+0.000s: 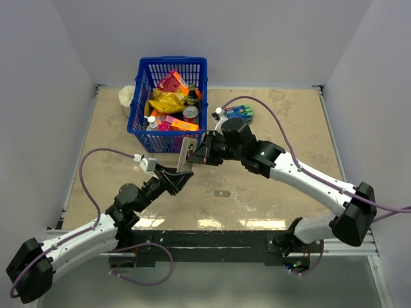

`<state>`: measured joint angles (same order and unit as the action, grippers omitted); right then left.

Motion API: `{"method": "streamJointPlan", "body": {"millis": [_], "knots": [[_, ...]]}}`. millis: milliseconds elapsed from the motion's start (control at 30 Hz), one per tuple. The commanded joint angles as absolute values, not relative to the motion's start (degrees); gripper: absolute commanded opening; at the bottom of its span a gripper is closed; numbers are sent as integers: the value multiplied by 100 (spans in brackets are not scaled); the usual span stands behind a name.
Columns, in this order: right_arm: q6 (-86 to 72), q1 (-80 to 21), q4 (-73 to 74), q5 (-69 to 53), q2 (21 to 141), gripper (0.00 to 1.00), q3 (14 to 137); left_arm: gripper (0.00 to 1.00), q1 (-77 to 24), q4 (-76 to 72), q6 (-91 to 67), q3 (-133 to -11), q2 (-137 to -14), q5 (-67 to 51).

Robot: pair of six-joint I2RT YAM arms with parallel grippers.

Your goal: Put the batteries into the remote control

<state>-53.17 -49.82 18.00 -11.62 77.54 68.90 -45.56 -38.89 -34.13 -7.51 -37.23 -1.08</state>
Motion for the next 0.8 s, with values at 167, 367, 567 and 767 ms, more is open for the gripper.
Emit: {"method": "streamJointPlan", "body": {"millis": [167,367,567,767], "knots": [[-5405,-4992,1837,-1020,8121,0,7409,0,-4605,-4825,-3964,-773,-4007,273],[-5396,-5001,1986,-783,8165,0,7532,0,-4605,-4922,-4113,-791,-4087,220],[-5405,-4992,2039,-457,8147,6,7594,0,-4623,-4948,-4184,-738,-4017,185],[-5362,-5001,2074,-308,8218,16,7682,0,-4623,-4922,-4394,-721,-4034,334]]}}
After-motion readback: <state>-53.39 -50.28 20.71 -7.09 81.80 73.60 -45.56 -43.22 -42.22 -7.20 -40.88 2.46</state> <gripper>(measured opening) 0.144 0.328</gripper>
